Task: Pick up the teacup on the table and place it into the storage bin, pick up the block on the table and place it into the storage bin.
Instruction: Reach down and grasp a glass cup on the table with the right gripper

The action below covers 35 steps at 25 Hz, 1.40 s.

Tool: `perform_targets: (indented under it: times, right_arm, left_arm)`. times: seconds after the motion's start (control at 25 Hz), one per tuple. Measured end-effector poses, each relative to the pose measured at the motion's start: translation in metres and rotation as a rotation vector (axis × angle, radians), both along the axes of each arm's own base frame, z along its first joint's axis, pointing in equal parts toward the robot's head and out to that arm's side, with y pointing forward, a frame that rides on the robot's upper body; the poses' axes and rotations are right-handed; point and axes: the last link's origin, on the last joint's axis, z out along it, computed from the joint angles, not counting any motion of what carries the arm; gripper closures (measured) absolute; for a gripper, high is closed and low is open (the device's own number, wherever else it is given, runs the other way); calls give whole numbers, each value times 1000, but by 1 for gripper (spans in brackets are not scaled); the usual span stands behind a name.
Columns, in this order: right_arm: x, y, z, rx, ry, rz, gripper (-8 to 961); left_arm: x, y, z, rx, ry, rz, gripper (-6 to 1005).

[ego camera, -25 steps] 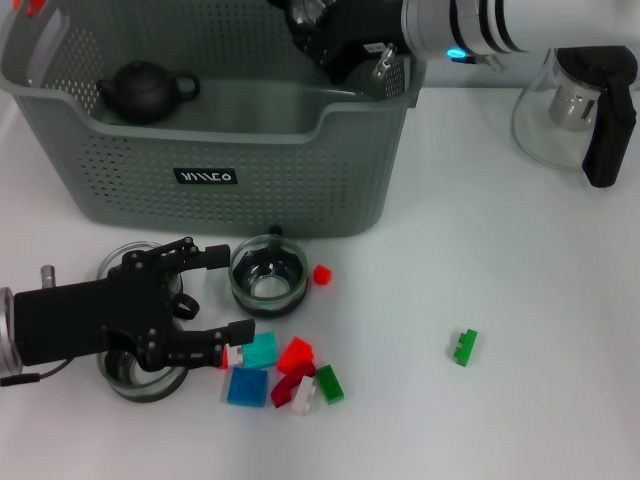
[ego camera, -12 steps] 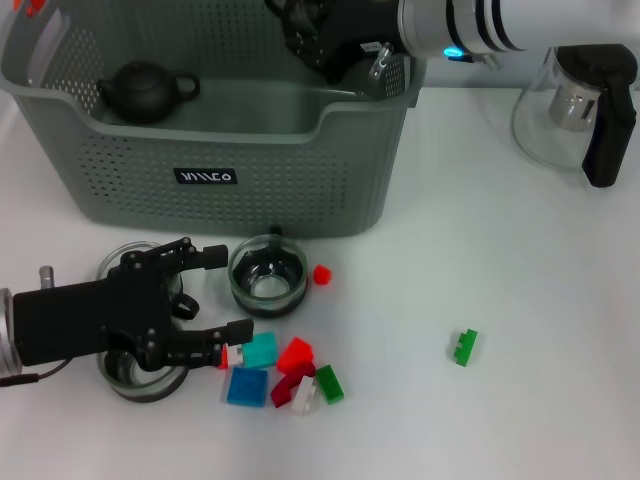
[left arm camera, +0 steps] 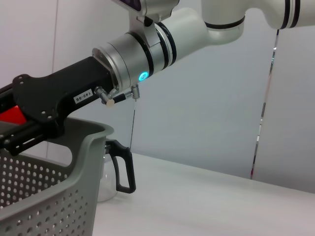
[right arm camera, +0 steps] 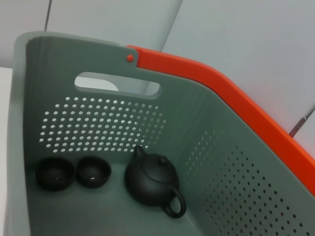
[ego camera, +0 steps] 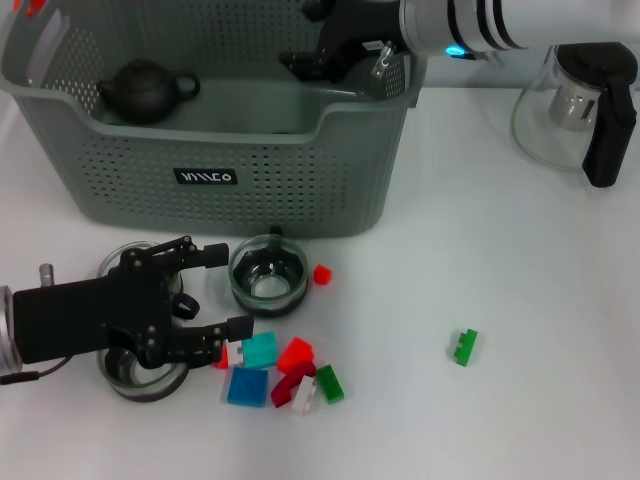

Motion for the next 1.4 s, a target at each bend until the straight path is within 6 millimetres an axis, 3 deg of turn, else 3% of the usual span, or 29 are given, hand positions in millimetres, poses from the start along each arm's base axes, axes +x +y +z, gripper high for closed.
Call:
perform_targets:
  times: [0.36,0.64,0.96,1.2,1.4]
  right_arm:
    - [-1,0,16,15,61,-15,205]
    - [-6,-17,58,3,216,19,198]
    - [21,-68,103,-65,387,78,200]
    - [55,-112,107,-185,395,107,201]
    - [75,-135,104,-332,288,107,203]
  left_arm:
    - [0,0,2,-1,-5,0,99]
    - [1,1,3,4,-15,7,100]
    - [2,2,14,30,-52,19,93]
    - [1,1,18,34,-61,13,92]
    - [0,0,18,32,-53,12,94]
